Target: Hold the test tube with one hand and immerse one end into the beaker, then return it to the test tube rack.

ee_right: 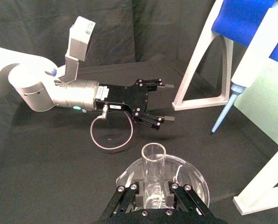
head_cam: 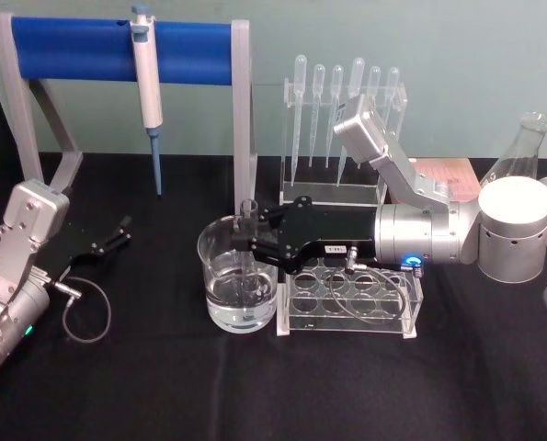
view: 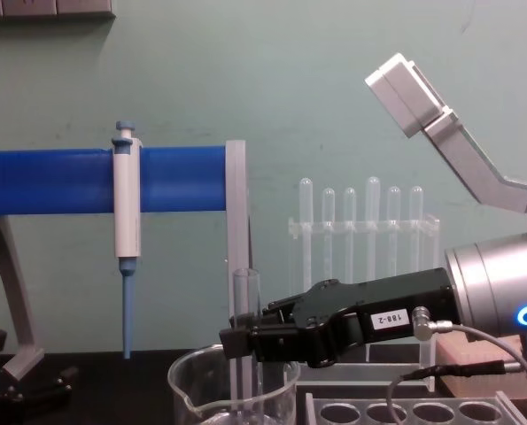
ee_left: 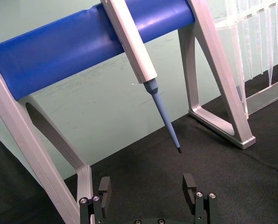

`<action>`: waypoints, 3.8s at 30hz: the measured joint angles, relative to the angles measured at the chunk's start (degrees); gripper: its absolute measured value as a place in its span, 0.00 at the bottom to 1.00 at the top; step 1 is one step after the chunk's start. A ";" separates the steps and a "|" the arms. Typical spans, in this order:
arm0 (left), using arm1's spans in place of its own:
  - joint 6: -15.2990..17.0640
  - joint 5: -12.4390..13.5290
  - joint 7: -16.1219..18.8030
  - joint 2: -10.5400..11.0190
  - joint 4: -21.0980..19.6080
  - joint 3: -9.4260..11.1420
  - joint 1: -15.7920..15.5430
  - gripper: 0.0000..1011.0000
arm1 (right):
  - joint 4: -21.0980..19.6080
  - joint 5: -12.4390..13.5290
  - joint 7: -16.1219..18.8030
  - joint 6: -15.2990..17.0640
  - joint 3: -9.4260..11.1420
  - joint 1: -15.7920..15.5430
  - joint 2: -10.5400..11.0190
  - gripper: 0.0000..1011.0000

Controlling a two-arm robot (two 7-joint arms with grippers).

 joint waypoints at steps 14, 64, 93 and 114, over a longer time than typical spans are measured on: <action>0.00 0.00 0.00 0.00 0.00 -0.01 0.00 0.99 | 0.00 0.00 0.00 0.00 0.00 0.00 0.00 0.23; 0.00 0.00 0.00 0.00 0.00 0.00 0.00 0.99 | -20.31 9.79 -1.04 -0.33 11.12 -2.80 18.70 0.23; 0.00 0.00 0.00 0.00 0.00 0.00 0.00 0.99 | -20.33 8.44 -2.27 -4.78 13.44 -14.70 20.50 0.23; 0.00 0.00 0.00 0.00 0.00 0.00 0.00 0.99 | -16.56 5.82 -2.04 -6.56 13.80 -14.64 17.12 0.23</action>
